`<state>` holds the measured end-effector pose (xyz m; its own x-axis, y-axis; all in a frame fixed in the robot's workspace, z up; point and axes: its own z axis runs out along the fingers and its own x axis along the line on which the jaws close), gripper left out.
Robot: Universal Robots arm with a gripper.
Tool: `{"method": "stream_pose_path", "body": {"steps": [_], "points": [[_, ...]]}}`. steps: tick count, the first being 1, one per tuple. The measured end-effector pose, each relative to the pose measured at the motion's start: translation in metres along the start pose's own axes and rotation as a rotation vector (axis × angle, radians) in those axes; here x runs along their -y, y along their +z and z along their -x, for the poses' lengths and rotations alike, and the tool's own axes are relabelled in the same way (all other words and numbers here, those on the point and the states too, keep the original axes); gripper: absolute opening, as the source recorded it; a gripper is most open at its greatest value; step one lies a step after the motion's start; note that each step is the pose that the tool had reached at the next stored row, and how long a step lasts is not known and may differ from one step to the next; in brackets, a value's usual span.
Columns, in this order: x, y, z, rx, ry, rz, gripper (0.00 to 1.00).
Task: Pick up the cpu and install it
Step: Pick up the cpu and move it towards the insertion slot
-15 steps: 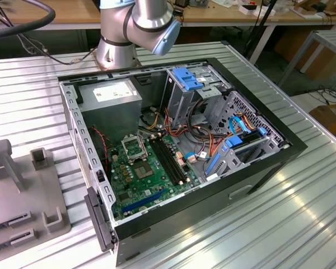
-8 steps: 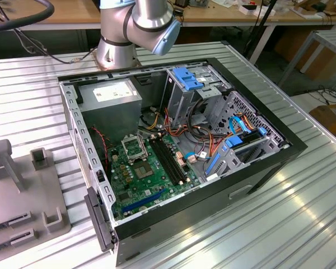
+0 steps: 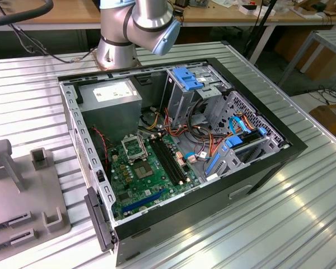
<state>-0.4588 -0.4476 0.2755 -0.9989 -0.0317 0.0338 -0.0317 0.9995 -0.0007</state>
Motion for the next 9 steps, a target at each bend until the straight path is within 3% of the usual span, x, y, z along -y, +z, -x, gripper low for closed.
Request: {"method": "stream_pose_path", "body": {"steps": [9], "points": [[0.0000,-0.0037,-0.0001,-0.0001,0.000,0.0002,0.47]]}}
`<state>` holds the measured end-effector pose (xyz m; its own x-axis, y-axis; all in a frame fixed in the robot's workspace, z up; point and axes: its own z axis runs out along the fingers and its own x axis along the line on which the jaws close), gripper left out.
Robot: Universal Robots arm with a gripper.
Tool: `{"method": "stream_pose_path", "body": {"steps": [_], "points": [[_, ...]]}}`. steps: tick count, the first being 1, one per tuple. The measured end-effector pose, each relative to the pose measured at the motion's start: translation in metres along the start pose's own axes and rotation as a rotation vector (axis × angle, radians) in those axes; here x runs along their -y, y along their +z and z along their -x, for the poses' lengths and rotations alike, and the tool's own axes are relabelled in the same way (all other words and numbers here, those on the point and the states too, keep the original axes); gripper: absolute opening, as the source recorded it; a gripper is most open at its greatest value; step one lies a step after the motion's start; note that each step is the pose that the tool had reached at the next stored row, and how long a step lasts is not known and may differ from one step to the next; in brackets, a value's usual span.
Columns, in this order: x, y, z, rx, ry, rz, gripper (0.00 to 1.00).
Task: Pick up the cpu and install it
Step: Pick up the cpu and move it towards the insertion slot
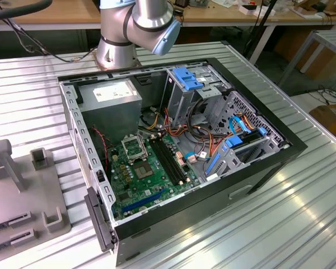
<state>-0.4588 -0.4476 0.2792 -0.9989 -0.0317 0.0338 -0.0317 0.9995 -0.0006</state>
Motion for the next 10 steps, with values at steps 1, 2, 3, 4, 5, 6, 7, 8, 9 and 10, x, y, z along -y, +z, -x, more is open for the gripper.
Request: {"method": "stream_pose_path", "body": {"steps": [1,2,3,4,5,6,7,8,9,10], "points": [[0.0000,-0.0001,0.0000,0.0000,0.000,-0.0001,0.47],[0.0000,-0.0003,0.0000,-0.0002,0.000,-0.0001,0.47],[0.0000,-0.0005,0.0000,-0.0002,0.000,-0.0002,0.47],[0.0000,-0.0008,-0.0001,-0.0003,0.000,-0.0002,0.47],[0.0000,-0.0011,-0.0001,-0.0003,0.000,-0.0003,0.47],[0.0000,-0.0017,-0.0001,-0.0003,0.000,-0.0002,0.47],[0.0000,-0.0024,-0.0001,-0.0004,0.000,-0.0002,0.47],[0.0000,-0.0030,-0.0001,-0.0004,0.000,-0.0003,0.47],[0.0000,-0.0039,-0.0001,-0.0003,0.000,-0.0002,0.47],[0.0000,-0.0046,-0.0002,-0.0003,0.000,-0.0002,0.47]]}}
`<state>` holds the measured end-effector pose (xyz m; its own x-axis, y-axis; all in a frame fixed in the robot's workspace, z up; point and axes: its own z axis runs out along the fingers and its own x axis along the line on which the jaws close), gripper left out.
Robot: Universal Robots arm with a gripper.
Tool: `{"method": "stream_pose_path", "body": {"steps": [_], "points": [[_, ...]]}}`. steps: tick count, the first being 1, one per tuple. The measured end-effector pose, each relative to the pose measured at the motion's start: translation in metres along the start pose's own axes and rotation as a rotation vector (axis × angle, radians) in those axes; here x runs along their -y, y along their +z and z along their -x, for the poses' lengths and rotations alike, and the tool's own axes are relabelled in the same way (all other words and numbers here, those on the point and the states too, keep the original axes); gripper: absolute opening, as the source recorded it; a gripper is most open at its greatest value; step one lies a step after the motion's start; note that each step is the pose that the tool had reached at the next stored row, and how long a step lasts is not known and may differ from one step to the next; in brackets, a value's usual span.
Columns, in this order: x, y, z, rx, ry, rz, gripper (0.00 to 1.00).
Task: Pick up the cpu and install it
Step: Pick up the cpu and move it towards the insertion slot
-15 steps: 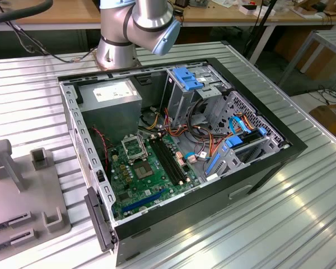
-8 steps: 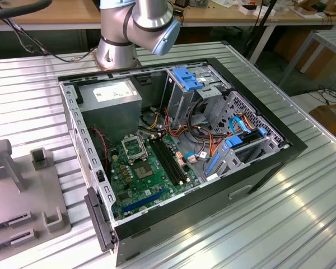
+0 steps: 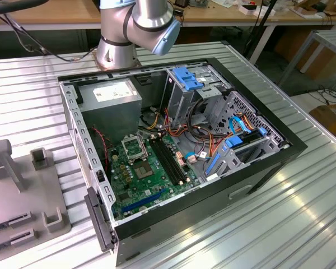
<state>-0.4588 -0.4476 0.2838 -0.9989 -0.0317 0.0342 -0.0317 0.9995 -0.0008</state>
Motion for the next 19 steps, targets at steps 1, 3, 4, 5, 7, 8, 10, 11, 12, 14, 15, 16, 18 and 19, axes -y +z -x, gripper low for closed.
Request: {"method": "stream_pose_path", "body": {"steps": [1,3,4,5,7,8,10,11,12,14,15,16,18,19], "points": [[0.0000,-0.0007,0.0000,-0.0001,0.000,0.0000,0.47],[0.0000,-0.0022,-0.0001,-0.0002,0.000,0.0000,0.47],[0.0000,-0.0030,-0.0001,-0.0004,0.000,0.0001,0.47],[0.0000,-0.0036,-0.0001,-0.0004,0.000,0.0001,0.47],[0.0000,-0.0048,-0.0001,-0.0006,0.000,0.0000,0.47],[0.0000,-0.0054,-0.0002,-0.0006,0.000,0.0001,0.47],[0.0000,-0.0066,-0.0002,-0.0008,0.000,0.0000,0.47],[0.0000,-0.0072,-0.0002,-0.0008,0.000,0.0001,0.47],[0.0000,-0.0079,-0.0003,-0.0009,0.000,0.0001,0.47],[0.0000,-0.0090,-0.0003,-0.0011,0.000,0.0000,0.47],[0.0000,-0.0095,-0.0003,-0.0011,0.000,0.0001,0.47],[0.0000,-0.0100,-0.0003,-0.0012,0.000,0.0001,0.47],[0.0000,-0.0112,-0.0004,-0.0014,0.000,0.0000,0.47],[0.0000,-0.0117,-0.0004,-0.0014,0.000,0.0001,0.47]]}}
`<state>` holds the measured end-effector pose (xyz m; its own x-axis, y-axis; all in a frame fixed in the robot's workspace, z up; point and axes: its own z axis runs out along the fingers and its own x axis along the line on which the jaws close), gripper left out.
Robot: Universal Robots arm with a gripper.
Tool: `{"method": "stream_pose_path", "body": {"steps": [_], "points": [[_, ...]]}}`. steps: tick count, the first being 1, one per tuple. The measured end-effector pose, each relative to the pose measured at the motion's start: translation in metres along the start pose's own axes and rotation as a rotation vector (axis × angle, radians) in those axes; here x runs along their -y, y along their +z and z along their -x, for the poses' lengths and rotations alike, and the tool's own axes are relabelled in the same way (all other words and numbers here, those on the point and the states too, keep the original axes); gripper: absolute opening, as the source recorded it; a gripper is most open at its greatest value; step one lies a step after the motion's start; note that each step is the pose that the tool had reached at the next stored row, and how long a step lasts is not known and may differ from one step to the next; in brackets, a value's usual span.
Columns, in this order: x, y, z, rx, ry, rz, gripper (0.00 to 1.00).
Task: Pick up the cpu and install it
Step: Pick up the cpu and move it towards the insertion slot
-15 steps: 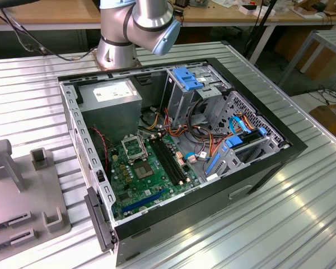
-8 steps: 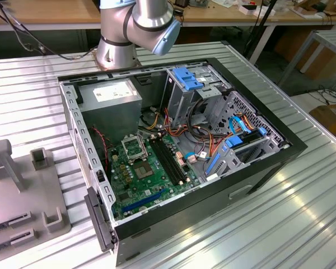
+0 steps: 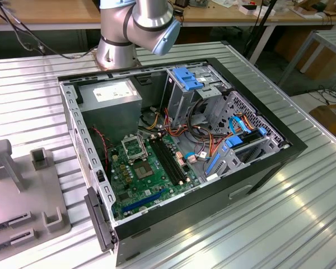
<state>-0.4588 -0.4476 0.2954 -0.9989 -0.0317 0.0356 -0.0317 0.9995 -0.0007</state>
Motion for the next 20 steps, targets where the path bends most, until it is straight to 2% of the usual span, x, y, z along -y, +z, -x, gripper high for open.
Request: {"method": "stream_pose_path", "body": {"steps": [20], "points": [[0.0000,-0.0116,-0.0004,-0.0017,0.000,0.0001,0.47]]}}
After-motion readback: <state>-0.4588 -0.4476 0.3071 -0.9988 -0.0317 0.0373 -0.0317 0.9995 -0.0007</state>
